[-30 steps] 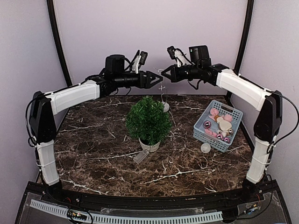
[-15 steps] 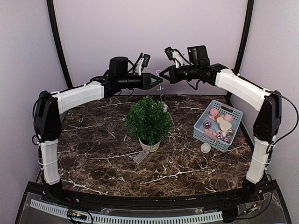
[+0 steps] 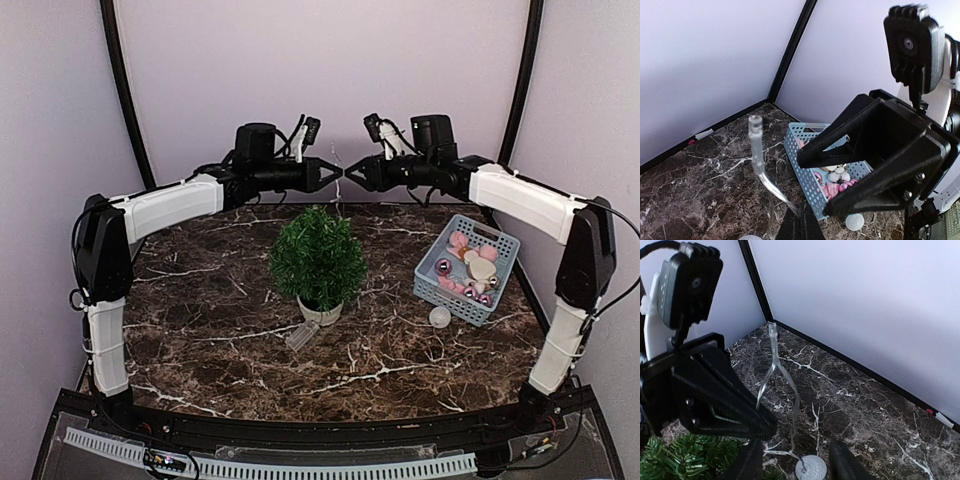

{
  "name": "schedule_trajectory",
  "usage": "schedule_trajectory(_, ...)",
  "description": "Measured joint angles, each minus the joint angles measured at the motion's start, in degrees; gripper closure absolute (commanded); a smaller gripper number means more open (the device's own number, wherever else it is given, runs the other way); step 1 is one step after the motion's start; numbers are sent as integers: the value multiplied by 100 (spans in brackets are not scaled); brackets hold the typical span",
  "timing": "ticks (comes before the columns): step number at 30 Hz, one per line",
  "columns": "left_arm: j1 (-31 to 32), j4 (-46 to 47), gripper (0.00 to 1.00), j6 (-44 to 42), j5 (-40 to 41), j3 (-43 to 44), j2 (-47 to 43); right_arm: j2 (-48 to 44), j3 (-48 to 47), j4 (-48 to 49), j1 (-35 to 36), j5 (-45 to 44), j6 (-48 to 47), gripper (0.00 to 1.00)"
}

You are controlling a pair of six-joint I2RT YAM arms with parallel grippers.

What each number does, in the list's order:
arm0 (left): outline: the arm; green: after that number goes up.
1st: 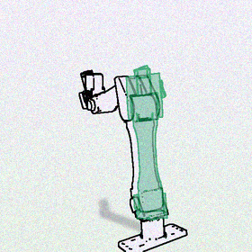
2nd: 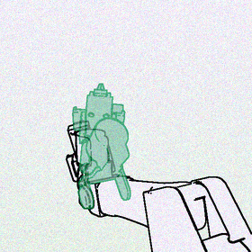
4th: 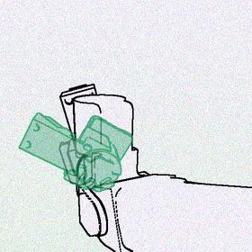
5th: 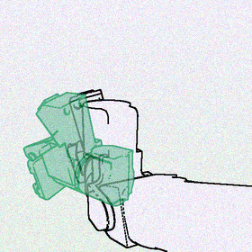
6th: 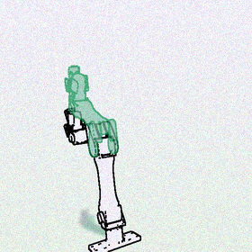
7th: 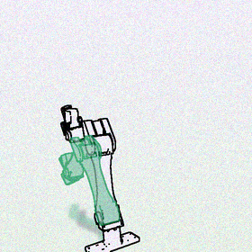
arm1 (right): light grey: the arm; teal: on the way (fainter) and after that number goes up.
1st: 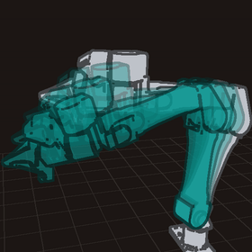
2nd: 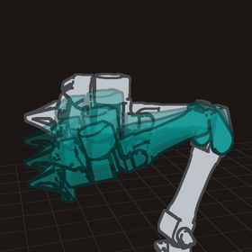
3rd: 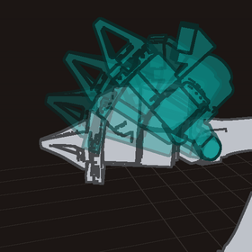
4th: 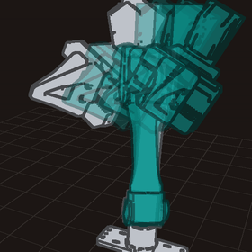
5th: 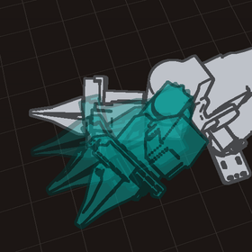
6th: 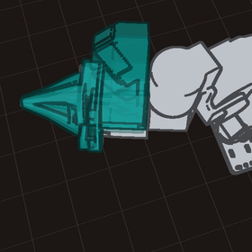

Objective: Decorate the small christmas tree
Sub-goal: Pass from the right arm to the left, then wrap the side of the string light in the gap of the branches.

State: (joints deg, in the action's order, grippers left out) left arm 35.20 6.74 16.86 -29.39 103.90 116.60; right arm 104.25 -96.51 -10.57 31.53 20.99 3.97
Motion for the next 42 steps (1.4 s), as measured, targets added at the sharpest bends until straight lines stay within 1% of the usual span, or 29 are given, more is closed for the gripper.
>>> schedule_trajectory(3,-2,0,100,-127,92,17,0,-247,629,365,-76,46,168,32)
schedule_trajectory(6,-2,17,100,-251,92,24,0,-446,1287,741,-122,98,363,24)
schedule_trajectory(9,-2,24,100,-352,74,26,0,-595,1906,1110,-205,149,564,21)
schedule_trajectory(13,-2,35,100,-452,24,33,0,-645,2492,1460,-374,225,782,20)
schedule_trajectory(21,-2,42,100,-542,-31,33,-2,-564,3027,1982,-455,382,966,21)
schedule_trajectory(28,-2,42,100,-599,-68,33,-2,63,3130,2426,-455,608,1032,25)
schedule_trajectory(37,-2,48,100,-599,-131,35,-2,841,3014,2509,-404,636,1012,28)
schedule_trajectory(40,-2,44,100,-599,-144,55,-2,1097,2830,2487,-332,616,990,34)
schedule_trajectory(42,-2,46,100,-599,-149,87,-2,1237,2699,2468,-267,610,970,44)
